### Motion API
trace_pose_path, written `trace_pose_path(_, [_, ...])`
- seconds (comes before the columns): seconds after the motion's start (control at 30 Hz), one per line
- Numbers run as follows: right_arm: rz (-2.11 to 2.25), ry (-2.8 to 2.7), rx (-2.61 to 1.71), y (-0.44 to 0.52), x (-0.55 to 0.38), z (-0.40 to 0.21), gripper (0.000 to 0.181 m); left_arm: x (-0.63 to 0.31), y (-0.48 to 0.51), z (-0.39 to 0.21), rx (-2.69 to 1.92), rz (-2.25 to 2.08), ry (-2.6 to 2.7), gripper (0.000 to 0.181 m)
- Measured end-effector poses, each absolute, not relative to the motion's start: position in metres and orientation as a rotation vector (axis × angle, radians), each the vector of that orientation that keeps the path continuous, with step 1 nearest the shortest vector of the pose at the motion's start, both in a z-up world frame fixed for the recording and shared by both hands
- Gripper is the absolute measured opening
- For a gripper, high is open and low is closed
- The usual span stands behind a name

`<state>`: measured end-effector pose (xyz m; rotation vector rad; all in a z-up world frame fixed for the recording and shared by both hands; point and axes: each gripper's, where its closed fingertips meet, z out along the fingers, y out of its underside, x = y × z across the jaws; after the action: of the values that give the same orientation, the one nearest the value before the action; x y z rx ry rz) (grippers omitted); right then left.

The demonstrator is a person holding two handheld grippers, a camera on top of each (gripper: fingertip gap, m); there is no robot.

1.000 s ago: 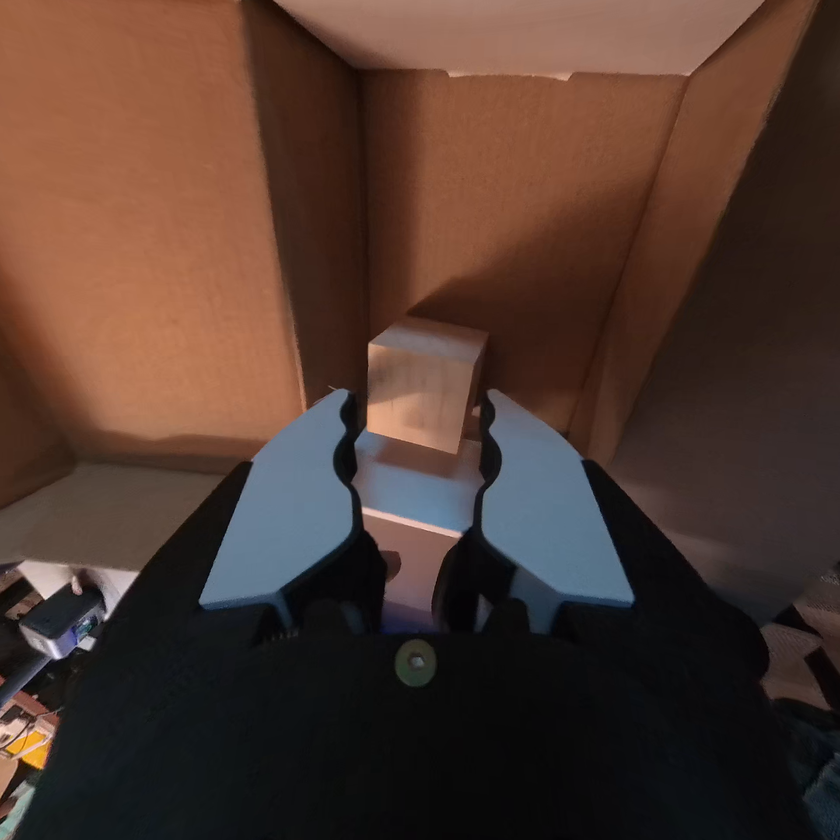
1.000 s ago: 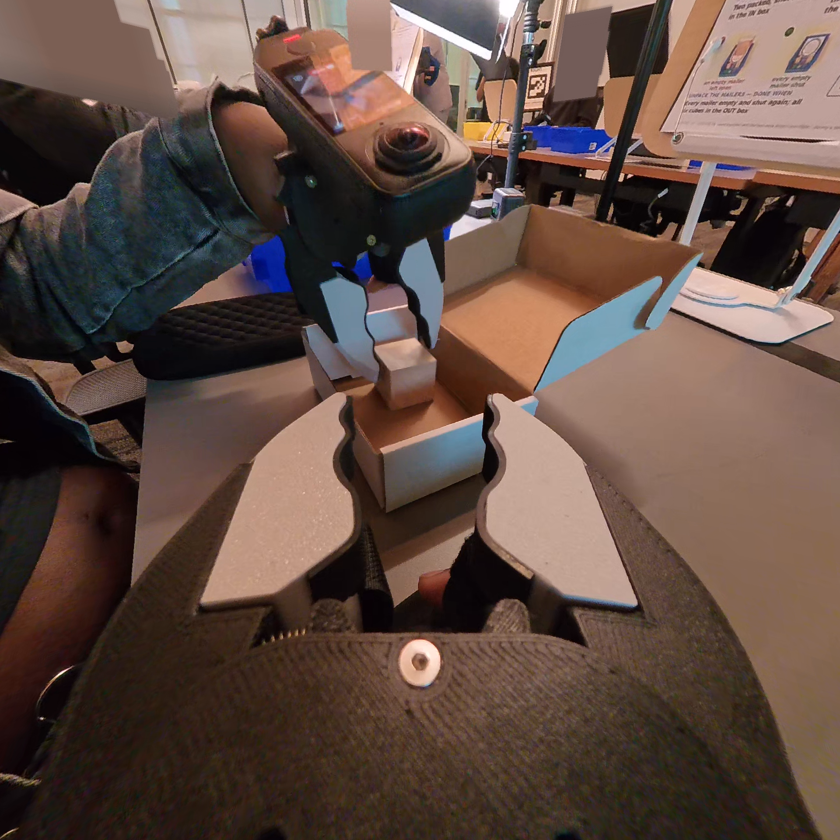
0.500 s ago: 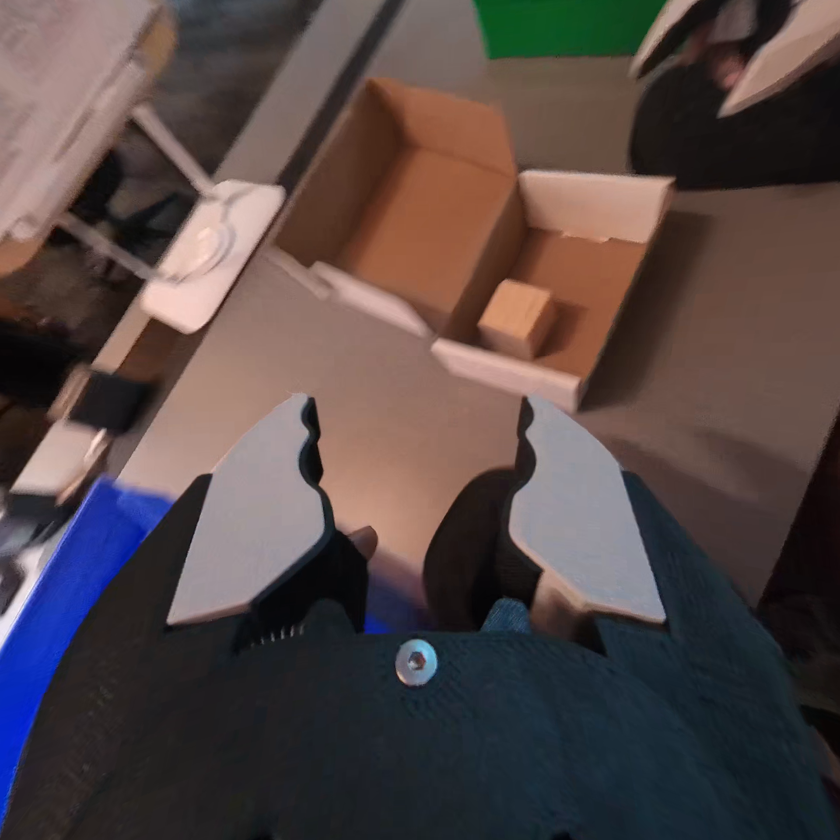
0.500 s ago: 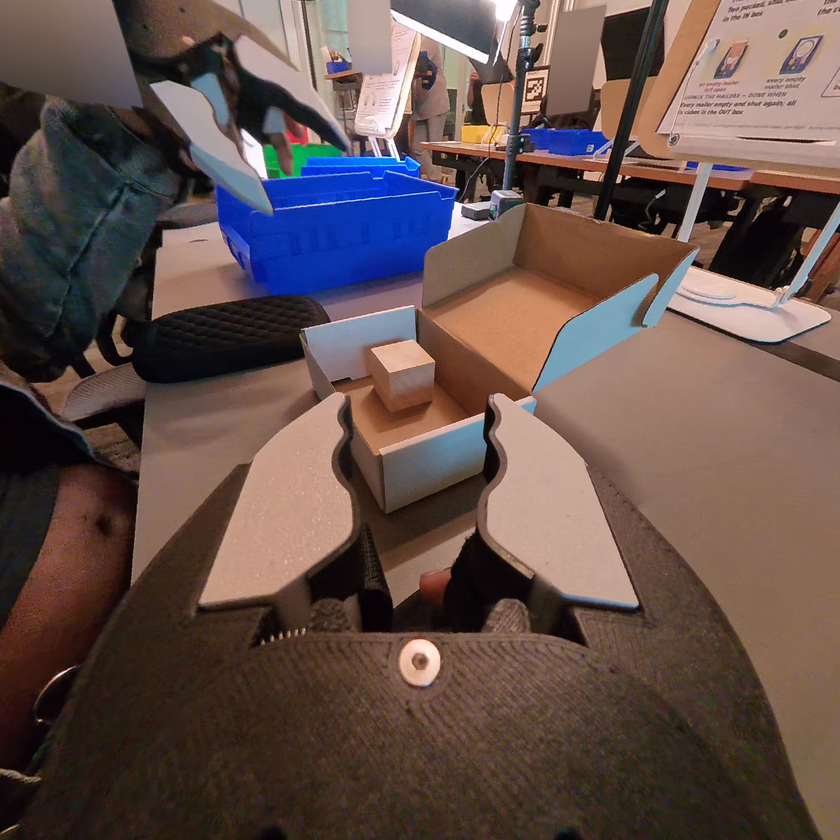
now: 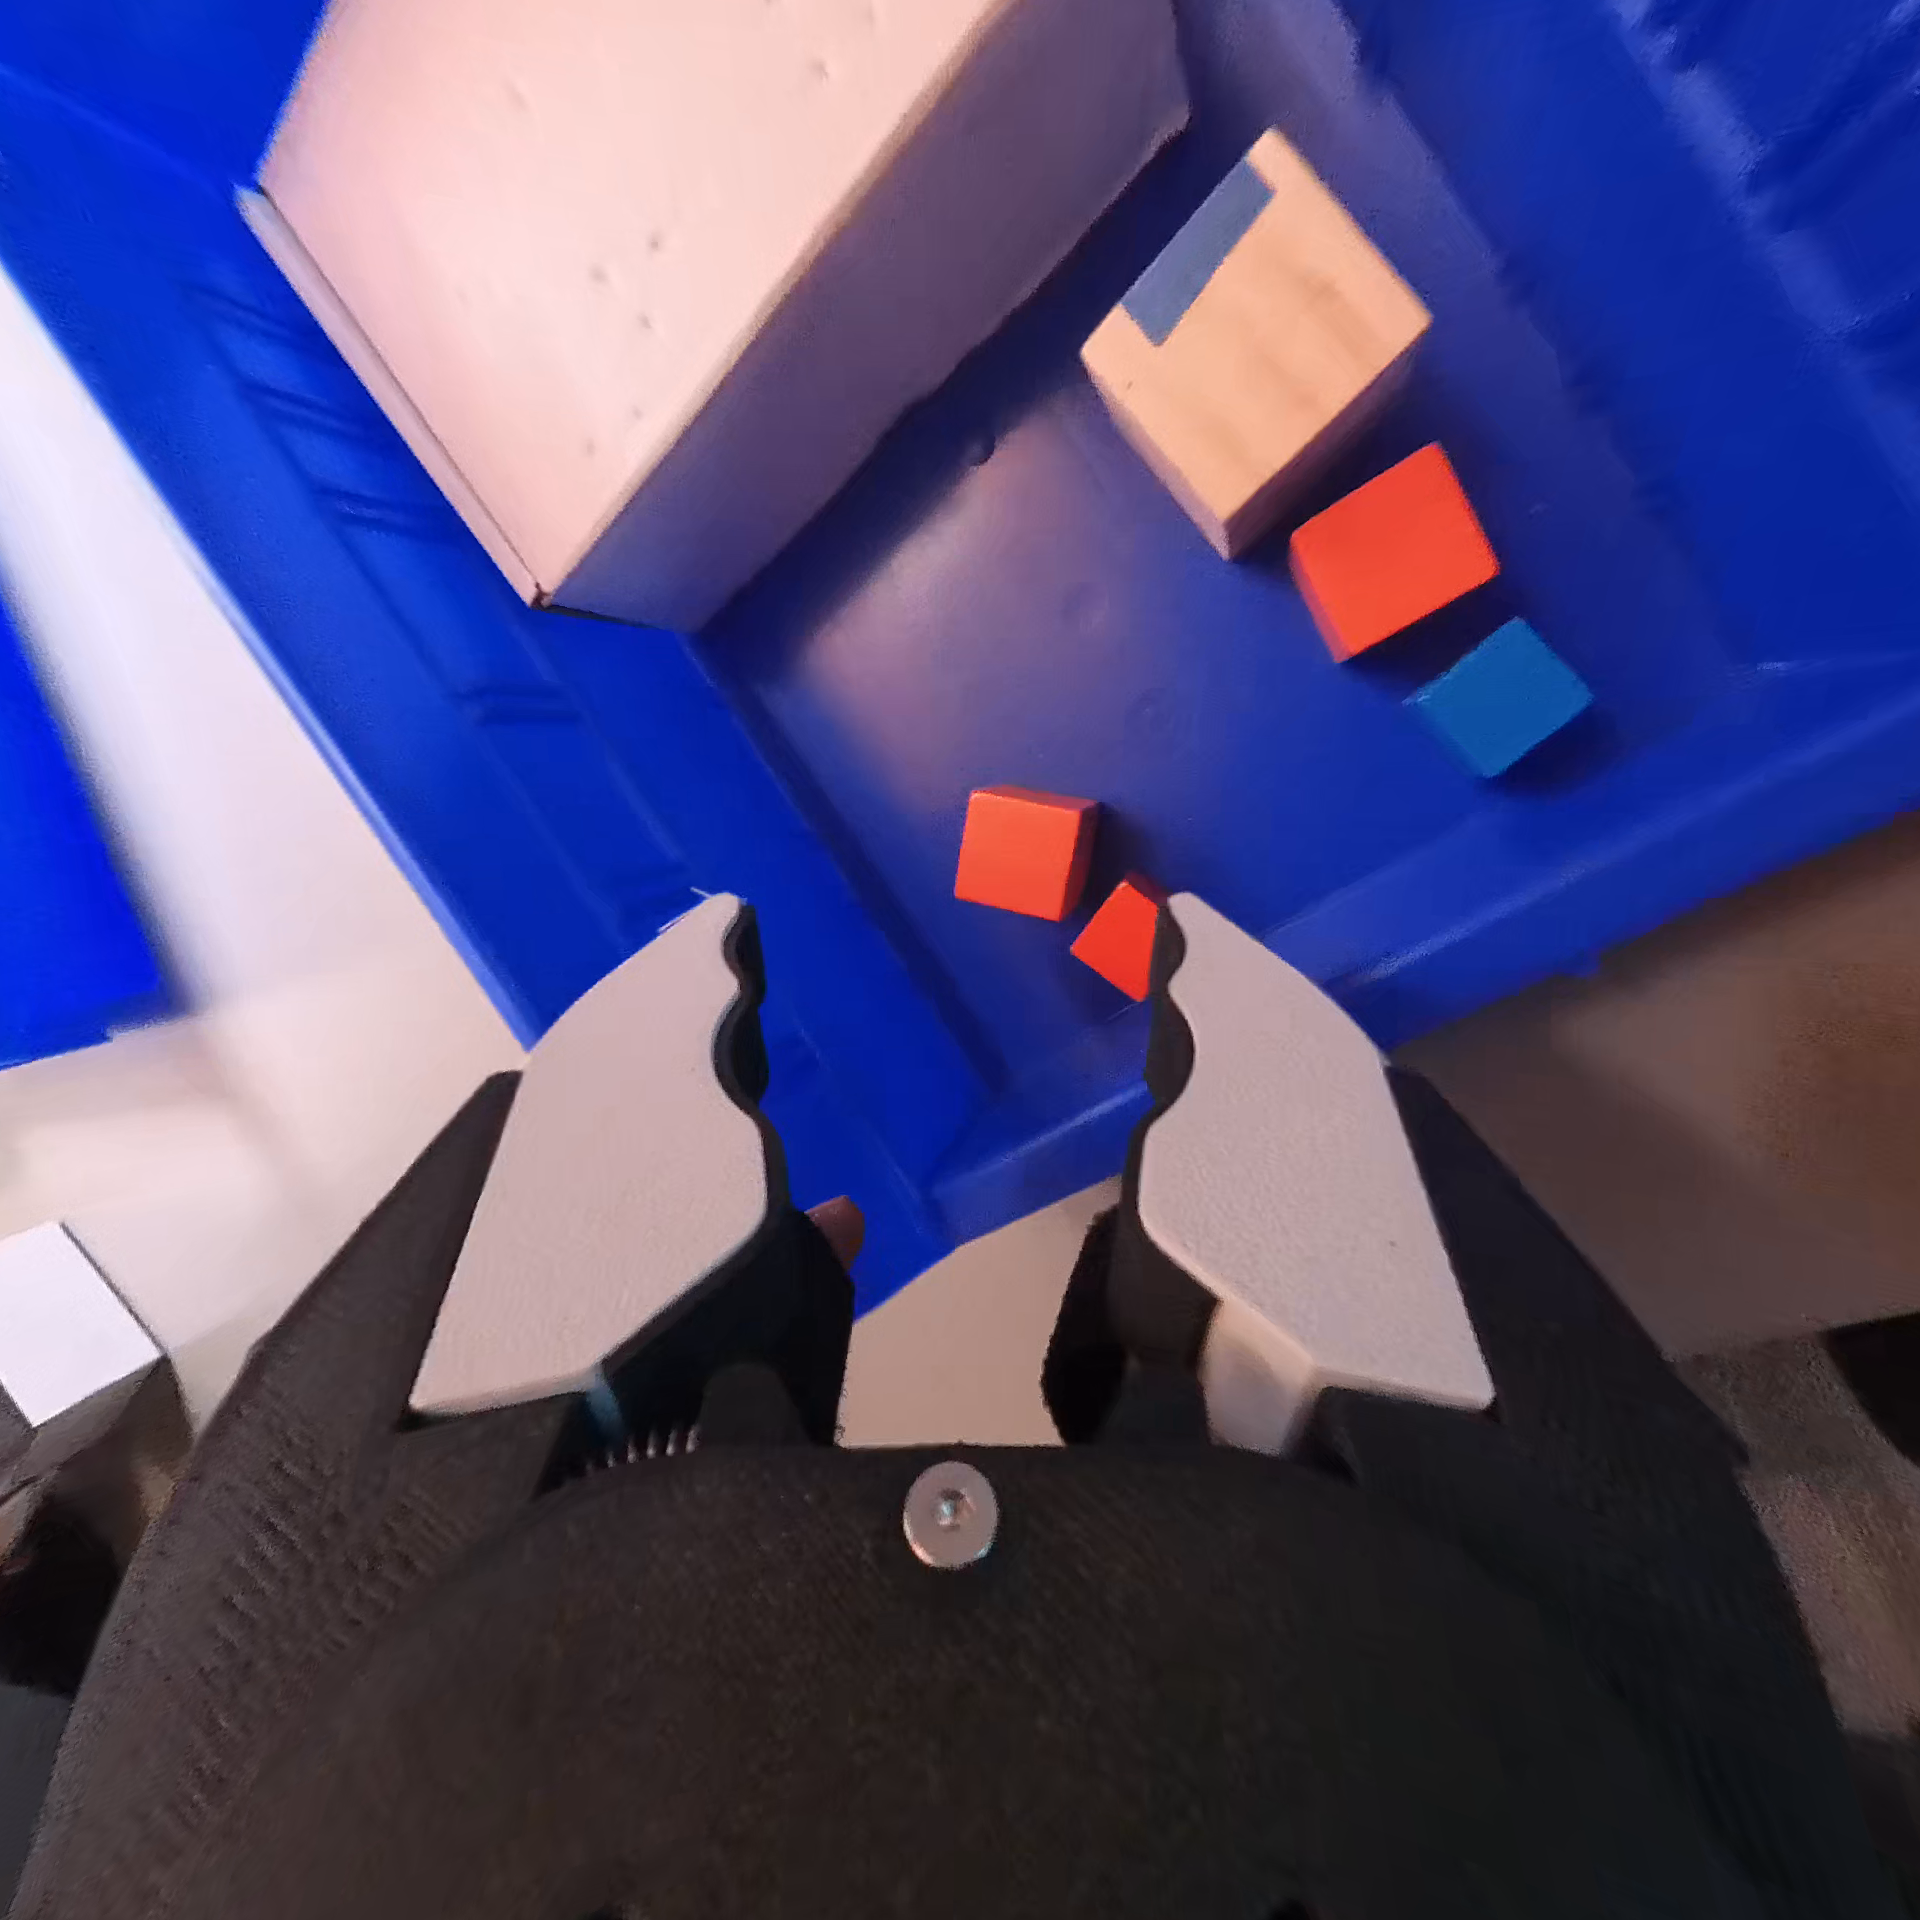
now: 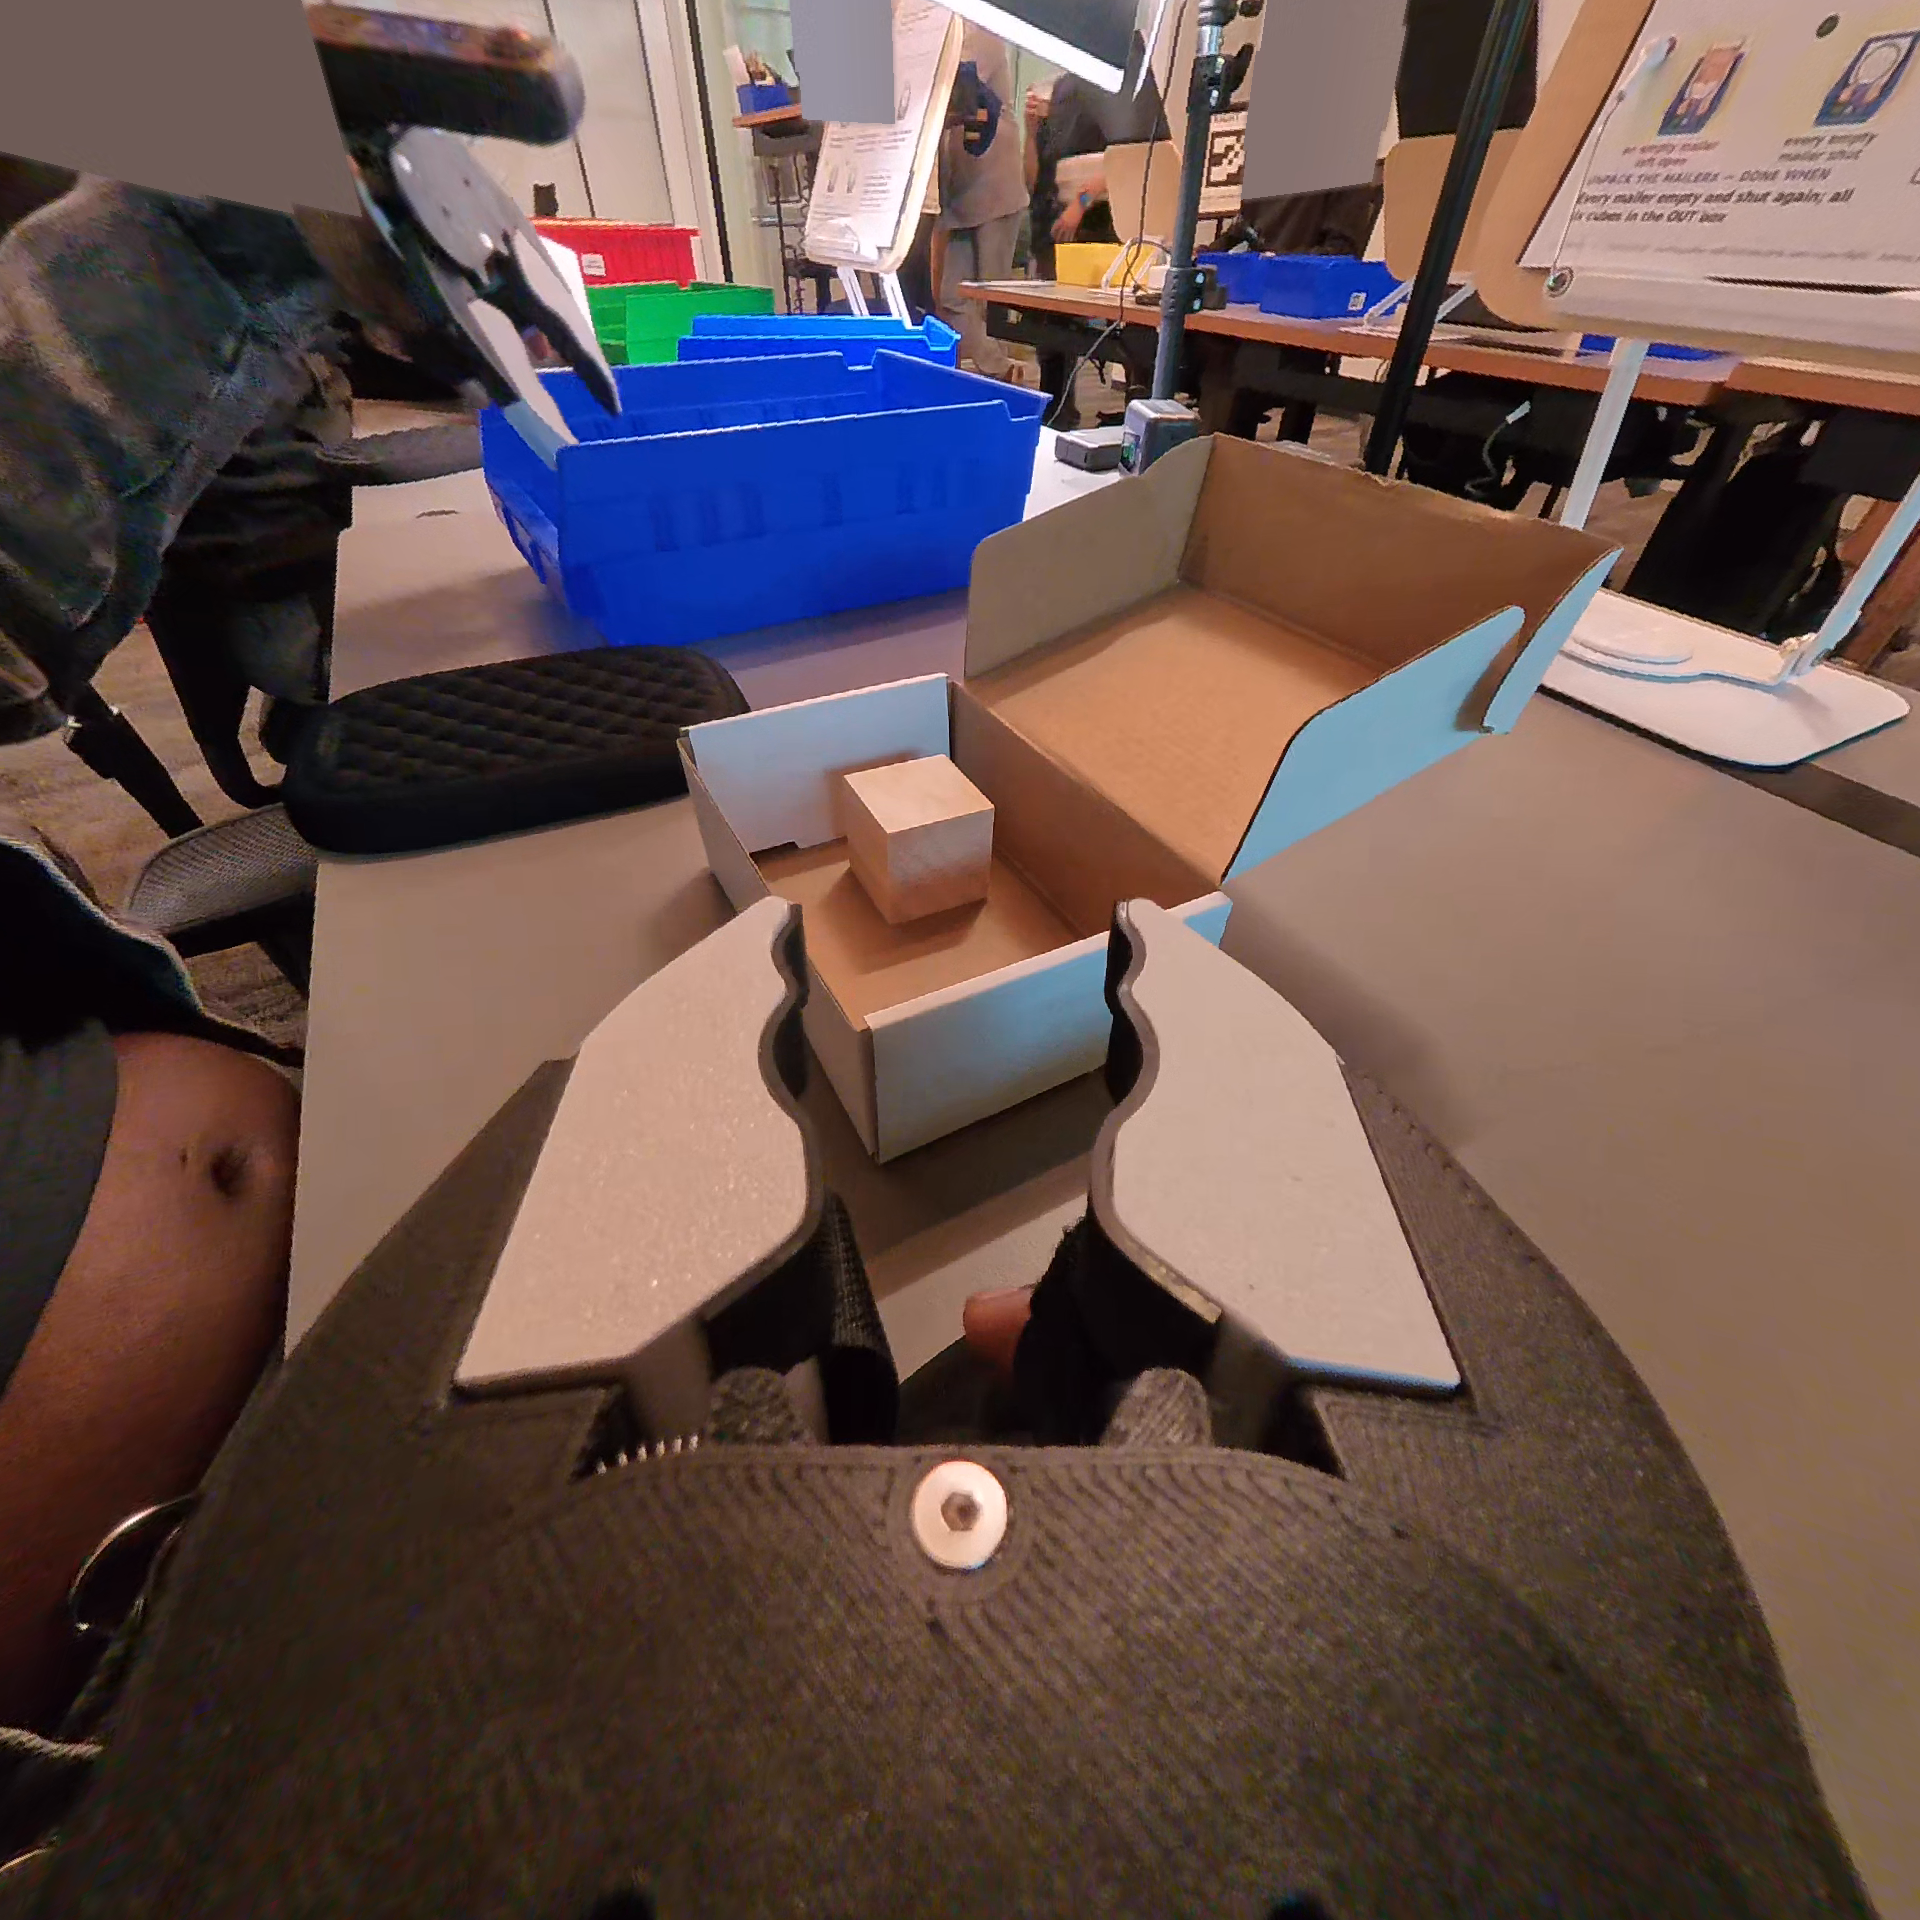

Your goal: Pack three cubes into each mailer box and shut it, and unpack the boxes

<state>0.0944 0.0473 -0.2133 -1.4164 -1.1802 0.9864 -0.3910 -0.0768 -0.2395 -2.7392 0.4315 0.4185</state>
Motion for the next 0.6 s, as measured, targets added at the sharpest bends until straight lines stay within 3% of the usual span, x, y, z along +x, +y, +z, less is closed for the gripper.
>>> trace_pose_path(0.37, [0.989, -1.176, -1.414, 0.047, 0.095, -0.213, 0.056, -0.401, -0.073, -0.281, -2.989, 0.337, 0.542, 0.053])
trace_pose_path(0.5, [0.988, -1.176, -1.415, 0.047, 0.095, -0.213, 0.056, -0.399, -0.073, -0.291, -3.008, 0.277, 0.556, 0.031])
trace_pose_path(0.6, [0.985, -1.178, -1.415, 0.047, 0.095, -0.213, 0.056, -0.4, -0.071, -0.291, -2.968, 0.27, 0.544, 0.029])
